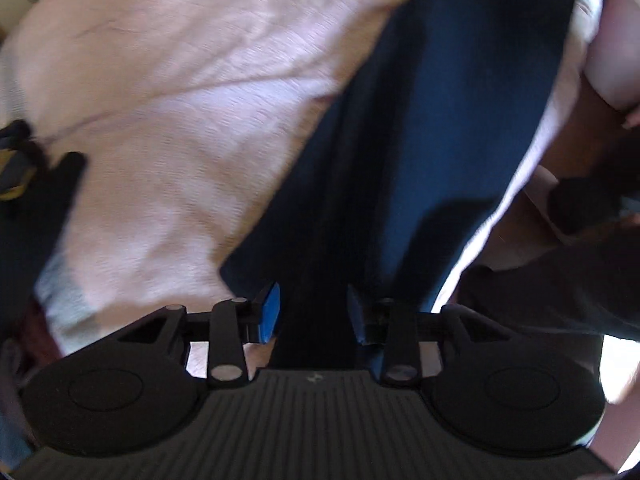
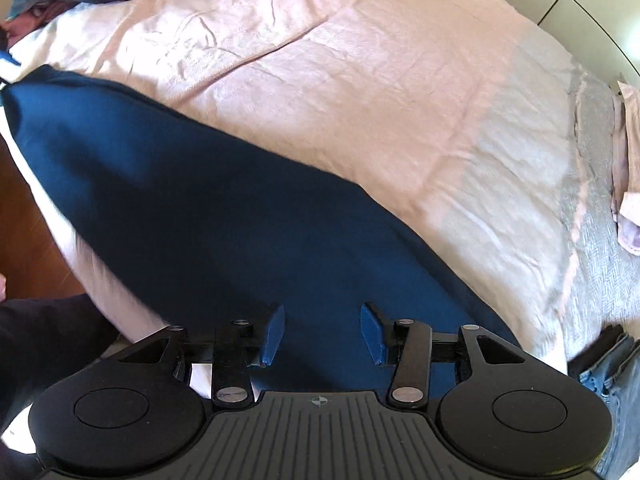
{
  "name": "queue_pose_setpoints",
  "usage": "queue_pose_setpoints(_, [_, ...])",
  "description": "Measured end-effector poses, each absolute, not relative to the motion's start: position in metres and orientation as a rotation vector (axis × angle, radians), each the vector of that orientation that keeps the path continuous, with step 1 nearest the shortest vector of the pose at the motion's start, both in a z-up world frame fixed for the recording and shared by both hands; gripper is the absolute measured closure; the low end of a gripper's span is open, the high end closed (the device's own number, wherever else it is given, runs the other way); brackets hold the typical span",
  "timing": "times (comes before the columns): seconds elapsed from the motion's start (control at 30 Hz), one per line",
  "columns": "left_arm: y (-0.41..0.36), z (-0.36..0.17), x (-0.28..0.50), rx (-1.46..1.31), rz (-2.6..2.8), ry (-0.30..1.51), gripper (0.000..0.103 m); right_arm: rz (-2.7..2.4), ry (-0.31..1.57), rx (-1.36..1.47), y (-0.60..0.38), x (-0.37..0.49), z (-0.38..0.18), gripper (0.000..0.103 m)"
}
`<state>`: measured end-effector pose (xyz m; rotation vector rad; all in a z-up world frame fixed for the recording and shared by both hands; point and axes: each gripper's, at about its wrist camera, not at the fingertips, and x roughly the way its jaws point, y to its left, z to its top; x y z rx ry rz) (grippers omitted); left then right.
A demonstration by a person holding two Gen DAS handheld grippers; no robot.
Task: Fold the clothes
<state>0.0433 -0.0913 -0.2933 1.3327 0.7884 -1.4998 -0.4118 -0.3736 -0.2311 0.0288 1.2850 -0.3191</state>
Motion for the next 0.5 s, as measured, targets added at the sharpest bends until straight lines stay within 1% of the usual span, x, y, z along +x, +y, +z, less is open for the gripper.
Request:
queue_pose_setpoints(0.03, [-0.091,-0.302,0.048,1.342,-1.531,0.8,0.07,-0.325,1.287,0.047,-0.367,-0.399,-0.235,0.057])
queue_pose_setpoints(0.1, [-0.091,-0.309,0.055,1.331,-1.599,0.847,0.08,-0.338,1.291,0.085,-0.356,-0.374,-0.243,0.057])
queue_pose_setpoints(0.13, [-0.091,-0.31,0.059,1.324,-1.632,0.867,0.097,-0.345,1.294,0.103,-0.35,-0.362,-0.246,0.057])
queue_pose_setpoints(0.23, [-0.094,-0.285,0.076,1.263,-1.676,0.857,0.098,-0.343,1.298,0.151,-0.33,-0.33,-0.252,0.057])
queue_pose_setpoints(0.3, [-0.096,-0.265,0.094,1.197,-1.65,0.801,0.098,-0.332,1.295,0.159,-0.316,-0.313,-0.251,0.057])
queue_pose_setpoints(0.4, [-0.105,-0.264,0.115,1.115,-1.62,0.822,0.095,-0.321,1.29,0.175,-0.302,-0.298,-0.253,0.057])
queue_pose_setpoints(0.47, [-0.107,-0.277,0.111,1.153,-1.609,0.81,0.088,-0.312,1.296,0.199,-0.296,-0.291,-0.257,0.057])
queue_pose_setpoints(0.5, [-0.106,-0.283,0.109,1.173,-1.604,0.802,0.087,-0.305,1.299,0.205,-0.292,-0.289,-0.257,0.057])
